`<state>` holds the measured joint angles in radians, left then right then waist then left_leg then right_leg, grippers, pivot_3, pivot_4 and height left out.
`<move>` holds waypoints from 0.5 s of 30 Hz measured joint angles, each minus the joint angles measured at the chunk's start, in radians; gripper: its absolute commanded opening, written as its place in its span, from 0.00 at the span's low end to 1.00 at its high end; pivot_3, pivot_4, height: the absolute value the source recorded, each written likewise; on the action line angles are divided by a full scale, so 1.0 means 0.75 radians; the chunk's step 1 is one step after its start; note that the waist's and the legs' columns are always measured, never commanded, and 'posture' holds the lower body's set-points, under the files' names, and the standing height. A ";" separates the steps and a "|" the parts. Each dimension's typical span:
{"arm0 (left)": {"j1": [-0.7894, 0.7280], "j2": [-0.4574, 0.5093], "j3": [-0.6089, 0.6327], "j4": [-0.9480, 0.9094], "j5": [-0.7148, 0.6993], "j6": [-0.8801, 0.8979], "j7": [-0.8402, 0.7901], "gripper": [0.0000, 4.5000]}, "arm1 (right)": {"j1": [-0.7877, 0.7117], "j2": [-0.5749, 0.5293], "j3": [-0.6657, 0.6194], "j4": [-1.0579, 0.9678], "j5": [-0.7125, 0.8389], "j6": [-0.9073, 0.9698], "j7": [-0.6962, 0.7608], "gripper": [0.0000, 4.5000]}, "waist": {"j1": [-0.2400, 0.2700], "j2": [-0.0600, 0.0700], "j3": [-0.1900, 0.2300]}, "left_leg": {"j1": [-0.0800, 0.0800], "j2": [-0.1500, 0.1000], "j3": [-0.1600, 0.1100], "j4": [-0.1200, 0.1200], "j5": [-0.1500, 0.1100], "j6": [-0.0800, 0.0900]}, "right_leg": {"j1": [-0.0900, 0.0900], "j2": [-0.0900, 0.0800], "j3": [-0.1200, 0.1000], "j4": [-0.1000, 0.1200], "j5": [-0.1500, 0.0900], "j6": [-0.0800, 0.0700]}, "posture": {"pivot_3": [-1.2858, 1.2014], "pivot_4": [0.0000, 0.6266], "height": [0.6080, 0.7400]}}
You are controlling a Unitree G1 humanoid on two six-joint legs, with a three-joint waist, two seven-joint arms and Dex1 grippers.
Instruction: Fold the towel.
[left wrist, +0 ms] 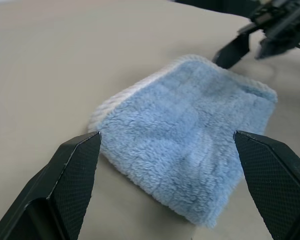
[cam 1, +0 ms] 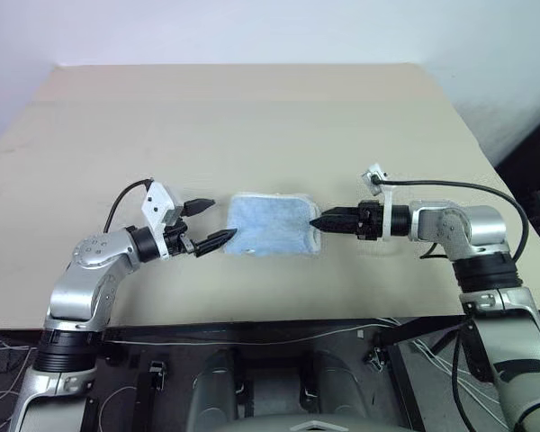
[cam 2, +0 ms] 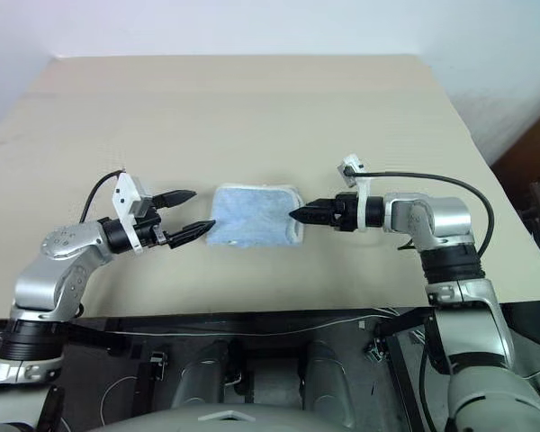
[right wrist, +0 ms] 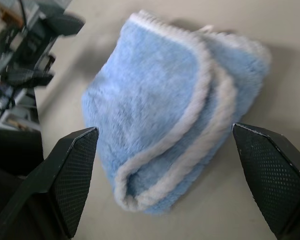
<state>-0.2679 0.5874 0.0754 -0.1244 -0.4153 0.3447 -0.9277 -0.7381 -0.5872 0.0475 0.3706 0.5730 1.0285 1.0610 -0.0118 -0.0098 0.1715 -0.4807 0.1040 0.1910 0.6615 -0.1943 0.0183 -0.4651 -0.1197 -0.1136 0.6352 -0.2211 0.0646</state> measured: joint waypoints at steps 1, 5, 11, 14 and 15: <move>0.004 0.005 -0.005 0.001 0.021 -0.027 0.000 0.99 | 0.000 -0.002 0.000 0.016 -0.002 0.003 0.009 1.00 | 0.000 0.000 0.000 | 0.000 0.000 0.000 0.000 0.000 0.000 | 0.000 0.000 0.000 -0.001 0.000 0.000 | 0.52 0.24 0.64; 0.023 0.004 -0.027 0.022 0.090 -0.115 0.020 0.99 | 0.001 -0.010 0.036 0.046 -0.024 0.021 0.045 1.00 | -0.003 0.000 0.000 | 0.000 0.000 0.001 -0.002 0.000 0.000 | -0.001 0.000 0.000 -0.001 0.000 0.000 | 0.52 0.24 0.64; 0.026 0.000 -0.043 0.035 0.138 -0.151 0.040 0.99 | -0.006 0.051 0.069 0.059 -0.051 0.054 0.057 1.00 | -0.014 0.000 0.000 | 0.001 0.001 0.001 -0.002 0.000 0.000 | 0.000 0.000 0.000 -0.001 0.000 0.000 | 0.52 0.24 0.64; 0.025 -0.002 -0.046 0.047 0.147 -0.169 0.044 0.99 | -0.038 0.116 0.067 0.087 -0.051 0.095 0.051 1.00 | -0.019 0.000 0.000 | 0.001 0.002 0.001 -0.002 0.000 0.000 | 0.000 0.002 0.000 0.000 0.000 0.000 | 0.52 0.24 0.64; 0.025 -0.002 -0.049 0.059 0.150 -0.181 0.042 0.99 | -0.053 0.141 0.065 0.107 -0.053 0.108 0.043 1.00 | -0.022 0.000 0.000 | 0.001 0.003 0.001 -0.002 0.000 0.000 | 0.000 0.002 0.000 0.000 0.000 0.000 | 0.52 0.24 0.64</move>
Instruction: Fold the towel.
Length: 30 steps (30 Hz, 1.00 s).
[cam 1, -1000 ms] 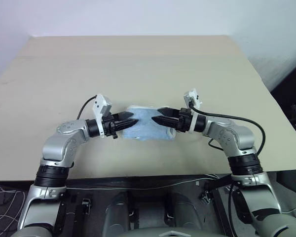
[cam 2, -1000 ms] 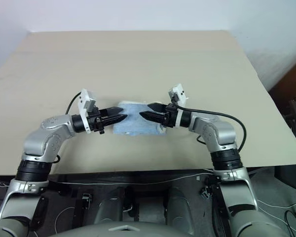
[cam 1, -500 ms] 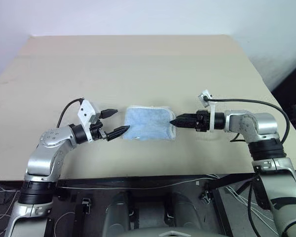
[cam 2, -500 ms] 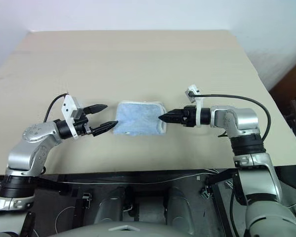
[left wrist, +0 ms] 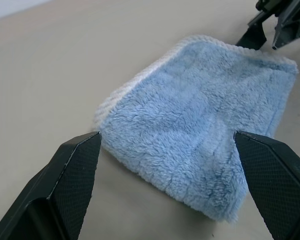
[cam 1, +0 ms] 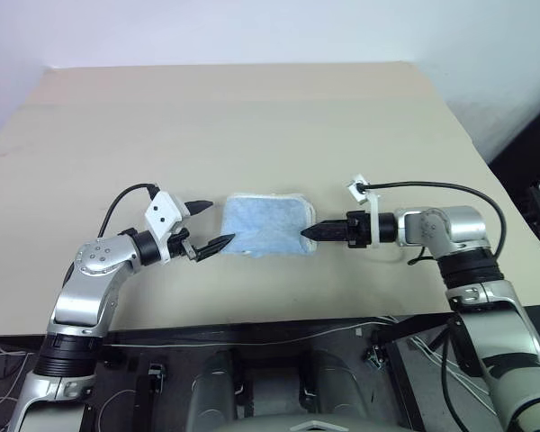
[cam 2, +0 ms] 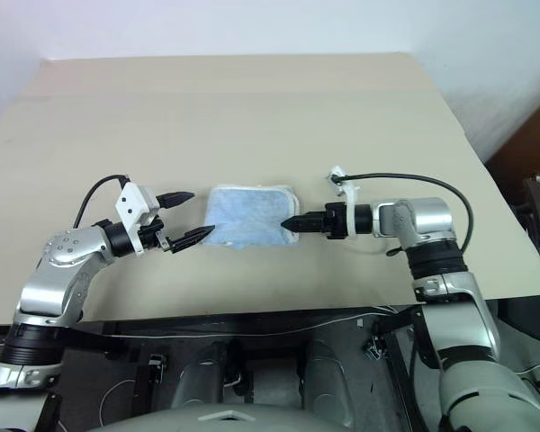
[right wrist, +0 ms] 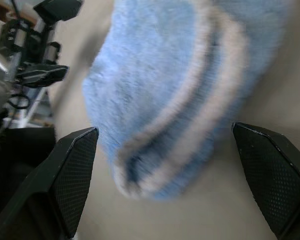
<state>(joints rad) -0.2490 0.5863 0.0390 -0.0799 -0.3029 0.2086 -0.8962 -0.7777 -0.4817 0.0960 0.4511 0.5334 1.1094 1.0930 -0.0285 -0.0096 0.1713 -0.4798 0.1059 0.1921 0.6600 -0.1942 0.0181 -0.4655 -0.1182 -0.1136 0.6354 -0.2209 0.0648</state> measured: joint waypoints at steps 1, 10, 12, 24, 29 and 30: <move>0.000 0.000 -0.004 0.006 0.004 -0.004 -0.002 0.99 | -0.015 0.019 -0.001 0.022 -0.002 0.006 -0.007 1.00 | -0.003 0.000 0.000 | 0.000 0.000 0.000 0.000 0.000 0.000 | 0.000 0.000 0.000 0.000 0.000 0.000 | 0.52 0.24 0.64; 0.003 -0.001 -0.020 0.057 0.044 -0.066 0.009 1.00 | -0.149 0.113 -0.017 0.285 -0.064 0.016 -0.036 0.72 | -0.048 -0.001 -0.001 | 0.004 0.003 0.000 0.001 0.000 0.000 | 0.002 0.001 0.000 0.002 0.002 -0.002 | 0.52 0.24 0.64; 0.012 -0.001 -0.019 0.057 0.044 -0.066 0.011 1.00 | -0.149 0.113 -0.017 0.294 -0.074 0.018 -0.035 0.56 | -0.047 -0.001 -0.001 | 0.002 0.003 0.001 0.001 0.000 0.000 | 0.000 0.001 0.000 0.002 0.001 -0.002 | 0.52 0.24 0.64; 0.011 0.002 -0.020 0.057 0.043 -0.062 0.012 1.00 | -0.125 0.126 -0.043 0.184 -0.046 0.140 -0.013 0.00 | -0.047 -0.001 -0.002 | 0.002 0.006 0.006 0.001 0.000 -0.001 | -0.003 0.000 0.000 0.003 0.002 -0.003 | 0.52 0.24 0.64; 0.008 0.004 -0.020 0.067 0.043 -0.062 0.004 1.00 | -0.079 0.102 -0.126 0.041 0.056 0.254 -0.025 0.00 | -0.029 0.000 -0.001 | -0.007 0.005 0.010 0.000 0.000 -0.001 | -0.010 -0.001 0.001 0.005 0.002 -0.002 | 0.52 0.24 0.64; 0.004 0.004 -0.020 0.076 0.043 -0.064 0.002 1.00 | -0.079 0.088 -0.180 0.009 0.082 0.271 -0.048 0.00 | -0.021 0.000 -0.001 | -0.009 0.005 0.010 0.001 0.000 -0.001 | -0.012 -0.001 0.001 0.007 0.002 -0.002 | 0.52 0.24 0.64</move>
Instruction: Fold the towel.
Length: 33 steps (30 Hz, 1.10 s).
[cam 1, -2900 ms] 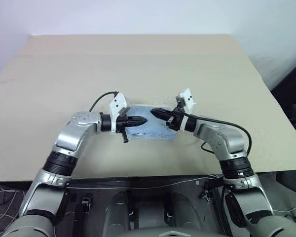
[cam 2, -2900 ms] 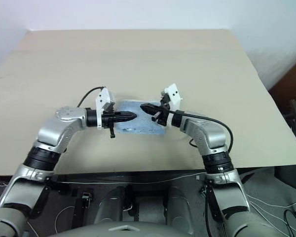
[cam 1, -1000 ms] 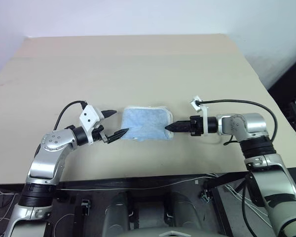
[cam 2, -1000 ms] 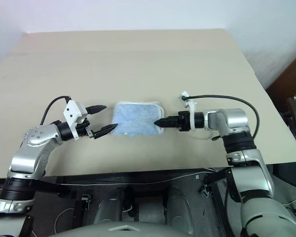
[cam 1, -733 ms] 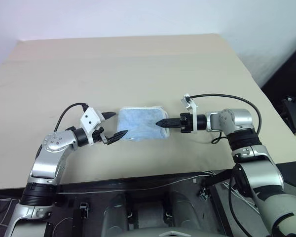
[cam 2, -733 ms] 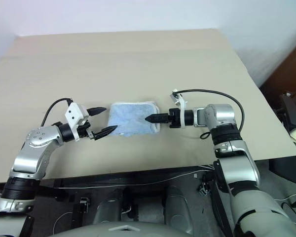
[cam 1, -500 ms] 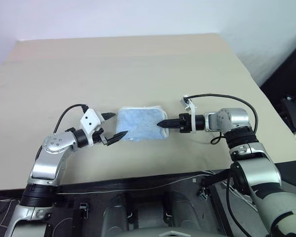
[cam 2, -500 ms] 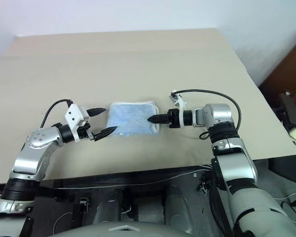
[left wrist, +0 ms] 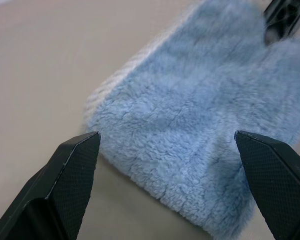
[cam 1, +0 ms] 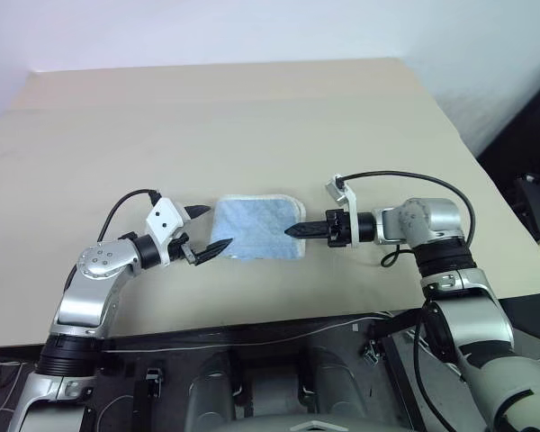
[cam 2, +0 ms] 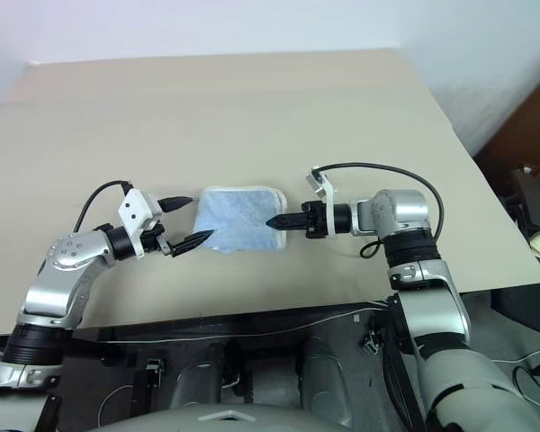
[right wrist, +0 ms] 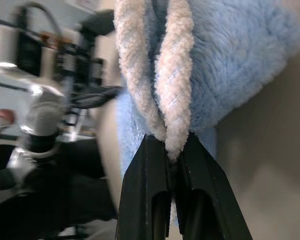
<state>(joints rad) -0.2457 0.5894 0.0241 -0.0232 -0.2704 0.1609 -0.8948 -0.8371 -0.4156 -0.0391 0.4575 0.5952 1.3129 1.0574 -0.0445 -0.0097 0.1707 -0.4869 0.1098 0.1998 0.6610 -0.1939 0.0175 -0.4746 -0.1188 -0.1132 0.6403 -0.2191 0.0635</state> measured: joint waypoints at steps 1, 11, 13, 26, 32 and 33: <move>-0.004 0.001 0.001 0.014 0.000 0.000 -0.001 1.00 | -0.003 -0.011 -0.067 -0.031 0.026 0.016 -0.027 0.00 | 0.004 0.000 0.000 | -0.001 0.000 0.000 0.001 0.000 0.000 | -0.002 0.000 0.000 0.001 0.001 0.001 | 0.52 0.24 0.64; -0.063 -0.016 -0.010 0.070 0.000 -0.022 -0.019 1.00 | -0.054 0.030 -0.751 -0.156 0.214 -0.056 -0.551 0.00 | 0.039 0.000 0.000 | -0.003 0.000 0.000 0.003 0.000 0.000 | -0.003 0.000 0.000 0.003 0.000 -0.001 | 0.52 0.24 0.64; -0.078 -0.021 -0.013 0.078 -0.001 -0.021 -0.020 1.00 | -0.041 0.073 -0.861 -0.166 0.227 -0.160 -0.677 0.00 | 0.040 0.000 0.000 | -0.004 0.000 0.000 0.003 0.000 0.000 | -0.003 0.000 0.000 0.004 0.000 0.000 | 0.52 0.24 0.64; -0.109 -0.016 -0.011 0.131 0.000 -0.024 -0.023 1.00 | 0.121 0.175 -1.044 -0.171 0.203 -0.829 -1.158 0.00 | 0.033 0.003 0.001 | -0.003 0.000 0.001 0.004 0.001 -0.001 | -0.003 0.000 0.000 0.007 0.001 0.003 | 0.52 0.24 0.64; -0.082 -0.020 -0.011 0.115 0.000 -0.024 0.001 1.00 | 0.317 0.244 -0.988 -0.292 0.256 -0.789 -1.266 0.00 | 0.031 0.004 0.002 | 0.000 0.000 0.000 0.004 0.001 -0.001 | 0.000 0.000 0.000 0.009 -0.001 0.000 | 0.52 0.24 0.64; -0.076 -0.020 -0.011 0.114 0.000 -0.024 0.002 1.00 | 0.333 0.249 -0.989 -0.308 0.273 -0.778 -1.284 0.00 | 0.031 0.004 0.002 | 0.001 0.001 0.000 0.005 0.001 -0.001 | 0.000 0.000 0.000 0.009 -0.001 0.000 | 0.52 0.24 0.64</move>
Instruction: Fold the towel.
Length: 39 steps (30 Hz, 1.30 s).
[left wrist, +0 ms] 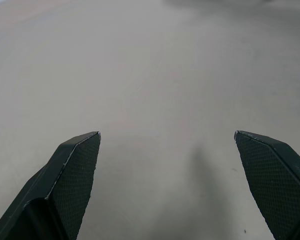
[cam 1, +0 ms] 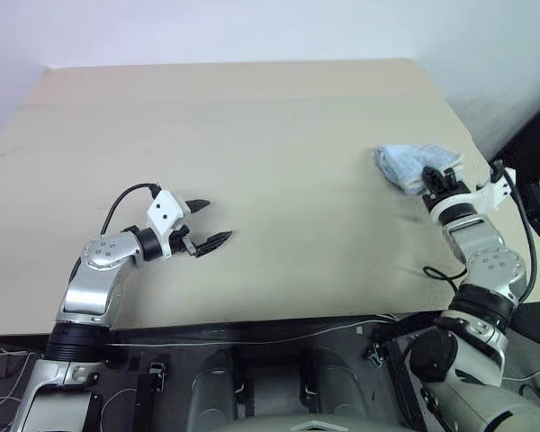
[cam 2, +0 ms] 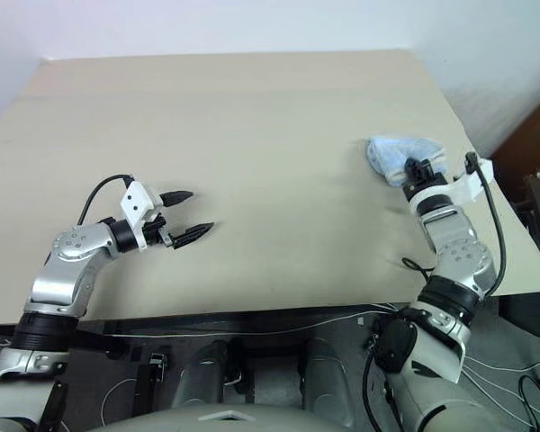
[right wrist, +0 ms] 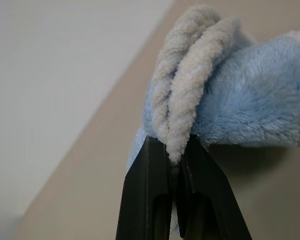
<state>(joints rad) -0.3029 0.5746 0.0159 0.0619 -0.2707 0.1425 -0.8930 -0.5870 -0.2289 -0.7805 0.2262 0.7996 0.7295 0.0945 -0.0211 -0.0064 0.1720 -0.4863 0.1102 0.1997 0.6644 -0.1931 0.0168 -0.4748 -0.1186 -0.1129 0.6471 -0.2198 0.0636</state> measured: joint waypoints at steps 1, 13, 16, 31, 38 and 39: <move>0.008 0.001 0.000 -0.004 0.000 0.000 0.001 1.00 | 0.016 0.004 0.001 -0.026 0.017 0.013 -0.020 0.00 | 0.000 0.000 0.000 | 0.000 0.000 0.000 0.000 0.000 0.000 | 0.000 0.000 0.000 0.000 0.000 0.000 | 0.52 0.24 0.64; 0.013 0.000 -0.005 -0.005 0.002 0.003 0.009 1.00 | 0.085 0.006 -0.067 -0.058 0.258 0.063 -0.201 0.55 | 0.003 0.001 0.000 | 0.002 0.000 0.000 0.000 0.000 0.000 | 0.002 0.000 0.000 0.000 0.000 -0.001 | 0.52 0.24 0.64; -0.011 0.000 -0.018 -0.005 0.009 0.015 0.010 1.00 | 0.096 0.002 -0.071 -0.056 0.289 0.067 -0.223 0.78 | 0.003 0.001 0.000 | 0.002 0.001 0.000 0.000 0.000 0.000 | 0.002 0.000 0.000 0.000 0.000 -0.001 | 0.52 0.24 0.64; -0.065 0.010 -0.030 0.009 0.009 0.055 -0.026 1.00 | 0.298 -0.402 -0.049 -0.020 0.618 0.483 -0.045 0.99 | -0.001 0.003 0.001 | 0.009 0.000 -0.002 -0.001 0.000 0.000 | 0.009 0.000 0.000 -0.003 -0.001 -0.001 | 0.52 0.24 0.64; -0.070 0.018 -0.010 0.032 -0.039 0.035 -0.101 1.00 | 0.394 -0.573 0.343 -0.415 0.580 0.614 0.369 0.99 | 0.003 0.005 0.001 | 0.010 0.001 -0.004 -0.002 -0.001 0.001 | 0.010 0.001 0.000 -0.009 -0.001 -0.001 | 0.52 0.24 0.64; -0.065 0.018 -0.001 0.023 -0.061 0.037 -0.119 1.00 | 0.393 -0.588 0.392 -0.466 0.547 0.590 0.418 0.99 | 0.005 0.005 0.001 | 0.010 0.002 -0.005 -0.003 -0.001 0.001 | 0.008 0.001 -0.001 -0.012 -0.001 -0.001 | 0.52 0.24 0.64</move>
<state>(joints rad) -0.3517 0.5881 0.0153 0.0789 -0.3164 0.1702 -0.9819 -0.2920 -0.6701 -0.4865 -0.1232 1.2099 1.1722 0.4078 -0.0175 -0.0030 0.1730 -0.4791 0.1114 0.1959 0.6623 -0.1937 0.0173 -0.4685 -0.1180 -0.1140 0.6380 -0.2205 0.0626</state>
